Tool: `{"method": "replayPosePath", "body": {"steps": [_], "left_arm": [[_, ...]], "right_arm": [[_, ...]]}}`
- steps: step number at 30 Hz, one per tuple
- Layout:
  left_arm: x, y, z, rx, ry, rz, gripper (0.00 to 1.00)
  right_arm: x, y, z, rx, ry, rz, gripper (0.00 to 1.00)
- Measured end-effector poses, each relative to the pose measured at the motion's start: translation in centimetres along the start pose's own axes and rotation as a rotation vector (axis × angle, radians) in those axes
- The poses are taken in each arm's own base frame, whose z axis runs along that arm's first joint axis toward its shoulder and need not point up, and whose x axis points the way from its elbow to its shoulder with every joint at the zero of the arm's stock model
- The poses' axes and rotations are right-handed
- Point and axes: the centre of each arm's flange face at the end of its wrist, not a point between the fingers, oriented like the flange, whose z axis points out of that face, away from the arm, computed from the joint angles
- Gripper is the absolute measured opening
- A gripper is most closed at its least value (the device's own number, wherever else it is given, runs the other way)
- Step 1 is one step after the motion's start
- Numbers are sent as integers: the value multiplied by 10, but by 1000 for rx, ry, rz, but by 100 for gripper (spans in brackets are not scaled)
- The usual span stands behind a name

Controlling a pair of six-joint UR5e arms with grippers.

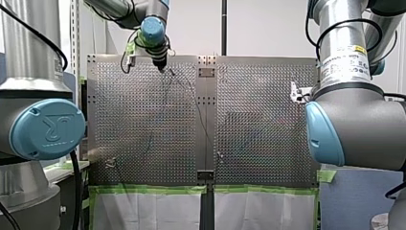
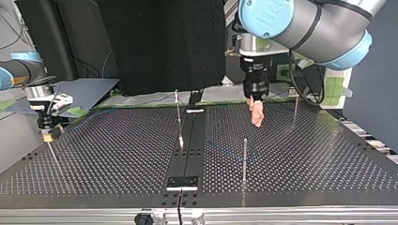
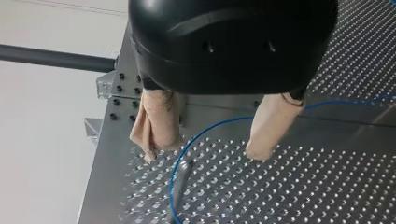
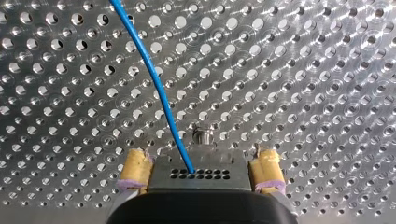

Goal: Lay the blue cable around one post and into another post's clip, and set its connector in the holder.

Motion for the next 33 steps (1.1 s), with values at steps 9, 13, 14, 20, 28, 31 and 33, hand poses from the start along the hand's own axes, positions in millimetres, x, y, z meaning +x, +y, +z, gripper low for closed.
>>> {"method": "replayPosePath", "body": {"steps": [9, 13, 14, 20, 28, 31, 33], "left_arm": [[30, -10, -2, 79, 3, -15, 100], [46, -15, -3, 124, 6, -15, 100], [50, -15, -3, 133, 7, -13, 100], [76, -20, -2, 190, 16, 13, 100], [126, -30, 6, 257, 70, 45, 100], [147, -33, 8, 275, 93, 69, 100], [159, -34, 9, 280, 106, 79, 100]], "right_arm": [[0, 1, 0, 0, 1, 0, 100], [0, 0, 0, 1, 1, 0, 100], [0, 0, 0, 1, 1, 0, 100], [0, 0, 0, 2, 0, -1, 100], [0, -1, 0, 3, 1, -3, 100], [0, -1, 0, 2, 0, -4, 100], [0, -1, 0, 2, 0, -4, 100]]}}
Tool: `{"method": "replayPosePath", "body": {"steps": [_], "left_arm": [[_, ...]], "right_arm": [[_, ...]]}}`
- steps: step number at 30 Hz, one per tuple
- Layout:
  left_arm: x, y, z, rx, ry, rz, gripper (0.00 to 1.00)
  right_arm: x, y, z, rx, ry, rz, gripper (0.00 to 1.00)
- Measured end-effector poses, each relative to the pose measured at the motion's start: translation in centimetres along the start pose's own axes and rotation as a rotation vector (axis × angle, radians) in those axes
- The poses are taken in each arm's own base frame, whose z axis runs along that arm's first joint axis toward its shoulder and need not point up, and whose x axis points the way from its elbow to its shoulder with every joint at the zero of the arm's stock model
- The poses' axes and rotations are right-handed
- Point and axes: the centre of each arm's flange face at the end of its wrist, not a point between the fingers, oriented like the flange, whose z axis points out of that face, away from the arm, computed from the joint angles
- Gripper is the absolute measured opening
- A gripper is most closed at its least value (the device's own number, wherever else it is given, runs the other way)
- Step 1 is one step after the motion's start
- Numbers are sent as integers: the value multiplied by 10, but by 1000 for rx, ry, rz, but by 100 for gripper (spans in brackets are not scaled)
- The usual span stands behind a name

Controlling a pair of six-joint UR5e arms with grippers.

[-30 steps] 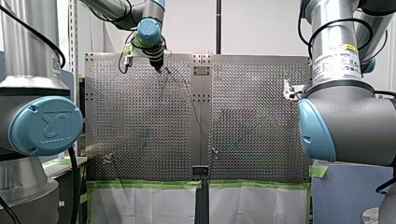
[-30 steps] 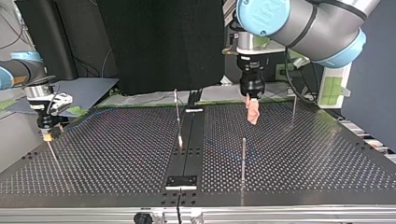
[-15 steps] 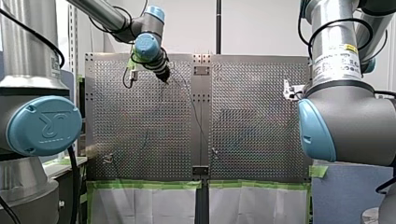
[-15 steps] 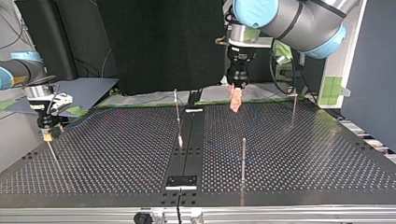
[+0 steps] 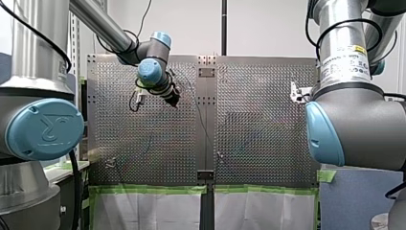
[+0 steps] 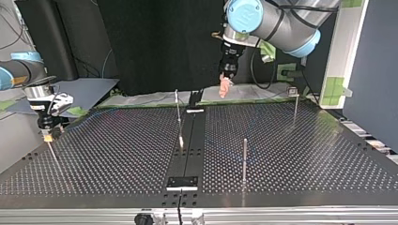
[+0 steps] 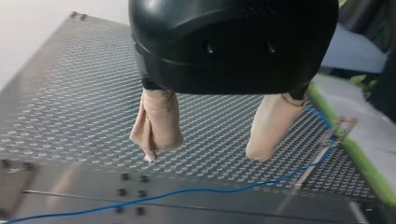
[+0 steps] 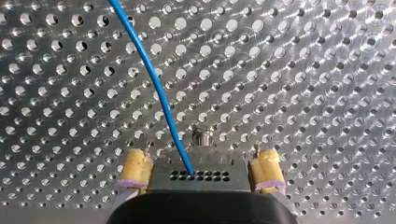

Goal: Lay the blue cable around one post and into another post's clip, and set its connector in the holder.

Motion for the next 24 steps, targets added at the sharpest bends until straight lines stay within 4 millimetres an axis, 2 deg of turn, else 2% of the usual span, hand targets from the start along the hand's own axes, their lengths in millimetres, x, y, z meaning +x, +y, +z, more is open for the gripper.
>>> {"method": "replayPosePath", "body": {"steps": [13, 24], "left_arm": [[90, -7, 7, 17, 111, 29, 100], [128, -4, -6, 20, 129, 19, 100]], "right_arm": [[0, -1, 0, 1, -1, 1, 100], [0, -1, 0, 1, -3, 0, 100]]}}
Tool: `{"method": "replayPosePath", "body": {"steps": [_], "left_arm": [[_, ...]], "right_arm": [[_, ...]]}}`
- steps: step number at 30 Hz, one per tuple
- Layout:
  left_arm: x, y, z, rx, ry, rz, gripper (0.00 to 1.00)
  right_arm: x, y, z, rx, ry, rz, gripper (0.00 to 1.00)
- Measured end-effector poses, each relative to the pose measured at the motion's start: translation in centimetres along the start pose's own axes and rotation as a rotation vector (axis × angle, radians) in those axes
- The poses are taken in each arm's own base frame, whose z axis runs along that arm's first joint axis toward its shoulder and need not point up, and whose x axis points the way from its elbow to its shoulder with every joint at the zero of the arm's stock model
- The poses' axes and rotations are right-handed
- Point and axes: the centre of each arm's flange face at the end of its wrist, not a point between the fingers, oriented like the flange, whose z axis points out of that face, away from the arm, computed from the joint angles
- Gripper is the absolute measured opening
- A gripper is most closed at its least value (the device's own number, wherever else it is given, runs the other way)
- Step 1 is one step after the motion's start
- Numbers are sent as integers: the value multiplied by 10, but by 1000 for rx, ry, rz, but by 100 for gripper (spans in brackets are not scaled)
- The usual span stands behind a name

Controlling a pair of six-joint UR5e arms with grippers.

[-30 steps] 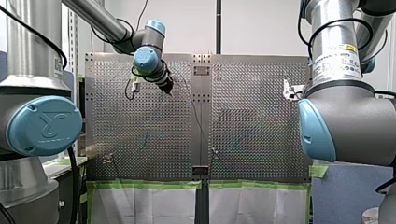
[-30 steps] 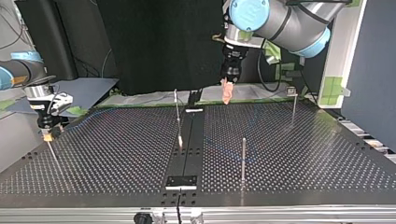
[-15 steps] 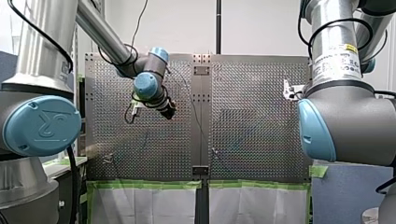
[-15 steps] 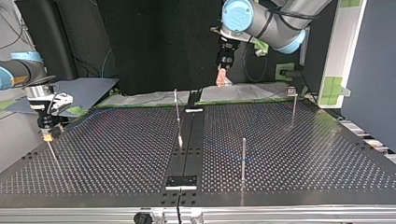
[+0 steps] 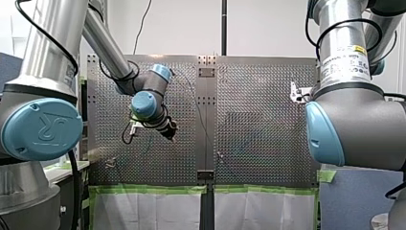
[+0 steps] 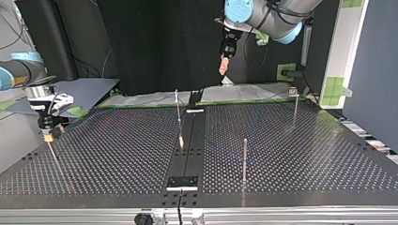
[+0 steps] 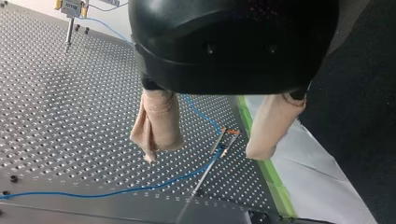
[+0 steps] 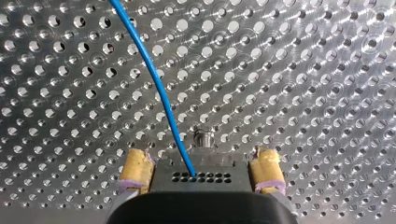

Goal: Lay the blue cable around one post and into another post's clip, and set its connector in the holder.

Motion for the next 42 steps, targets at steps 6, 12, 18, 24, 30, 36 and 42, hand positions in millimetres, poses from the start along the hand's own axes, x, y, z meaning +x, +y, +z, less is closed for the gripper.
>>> {"method": "replayPosePath", "body": {"steps": [6, 12, 18, 24, 30, 36, 42], "left_arm": [[22, 4, -7, -2, 6, -9, 100], [55, 7, -10, -7, 46, -20, 100], [78, 12, -19, -12, 61, -43, 100], [88, 15, -24, -15, 45, -72, 100], [77, 13, -14, -9, -23, -133, 100], [63, 9, -3, 0, -97, -186, 100], [56, 8, 3, 1, -150, -194, 100]], "right_arm": [[0, 0, 0, 0, 0, 0, 100], [0, 0, 0, 0, 0, 0, 100], [0, 0, 0, 0, 0, 0, 100], [0, 0, 0, 1, 0, 0, 100], [0, -1, 0, 1, 1, -1, 100], [0, -1, 0, 2, 0, -1, 100], [0, -2, 0, 3, 0, -2, 100]]}}
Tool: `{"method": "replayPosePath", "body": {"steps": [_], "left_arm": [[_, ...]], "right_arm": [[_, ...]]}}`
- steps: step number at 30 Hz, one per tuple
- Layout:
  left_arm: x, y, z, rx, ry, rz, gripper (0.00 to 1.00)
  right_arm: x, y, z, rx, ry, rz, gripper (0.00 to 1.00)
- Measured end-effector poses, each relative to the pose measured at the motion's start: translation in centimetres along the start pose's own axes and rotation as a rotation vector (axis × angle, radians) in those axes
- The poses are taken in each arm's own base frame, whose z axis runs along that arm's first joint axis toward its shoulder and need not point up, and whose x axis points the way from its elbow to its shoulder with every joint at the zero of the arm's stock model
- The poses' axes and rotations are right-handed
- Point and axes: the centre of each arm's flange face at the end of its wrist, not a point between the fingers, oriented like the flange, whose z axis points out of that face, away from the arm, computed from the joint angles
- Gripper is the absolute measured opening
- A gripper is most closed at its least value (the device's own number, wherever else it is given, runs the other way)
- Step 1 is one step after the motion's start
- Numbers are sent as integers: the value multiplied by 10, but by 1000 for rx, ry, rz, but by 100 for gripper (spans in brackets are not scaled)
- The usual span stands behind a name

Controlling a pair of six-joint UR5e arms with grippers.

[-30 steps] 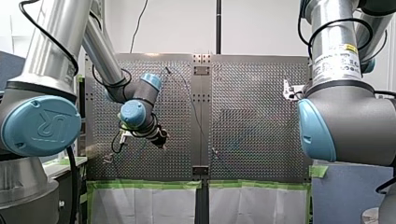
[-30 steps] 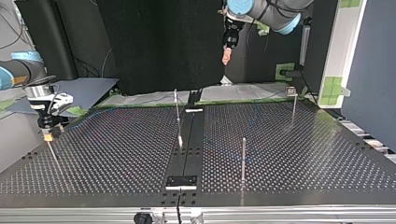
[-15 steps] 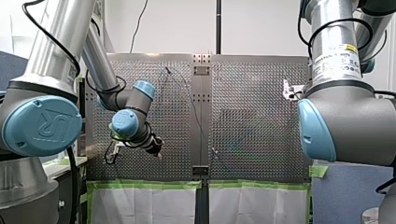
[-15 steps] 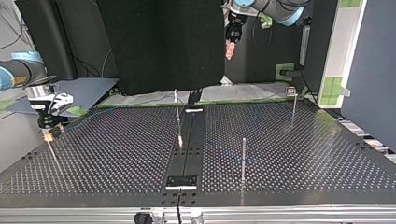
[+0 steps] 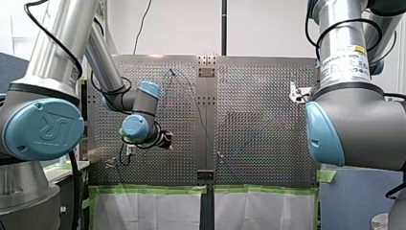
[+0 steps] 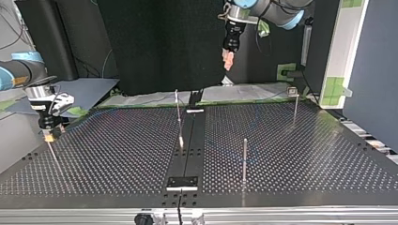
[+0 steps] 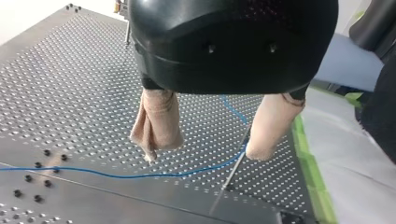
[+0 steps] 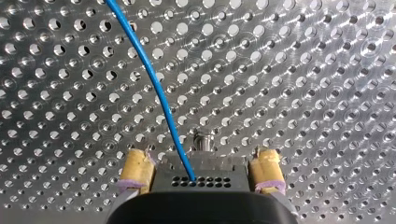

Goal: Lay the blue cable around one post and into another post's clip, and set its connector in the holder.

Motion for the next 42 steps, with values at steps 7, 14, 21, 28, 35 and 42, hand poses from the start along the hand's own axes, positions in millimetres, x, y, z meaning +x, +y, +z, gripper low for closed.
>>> {"method": "replayPosePath", "body": {"steps": [7, 14, 21, 28, 35, 42], "left_arm": [[-6, -2, 6, 4, -60, 11, 100], [-12, -4, 11, 11, -117, 9, 100], [-18, -5, 16, 2, -177, 14, 100], [-24, -3, 19, -28, -234, 48, 100], [-25, -2, 19, -36, -279, 48, 100], [-32, -2, 23, -34, -331, 31, 100]], "right_arm": [[0, 0, 0, 0, 0, 0, 100], [0, 0, 0, 0, 0, 0, 100], [0, 0, 0, 0, -1, -1, 100], [0, 0, 0, 0, -2, 0, 100], [0, 0, 0, 0, -2, -1, 100], [0, -1, 0, 1, -1, -1, 100]]}}
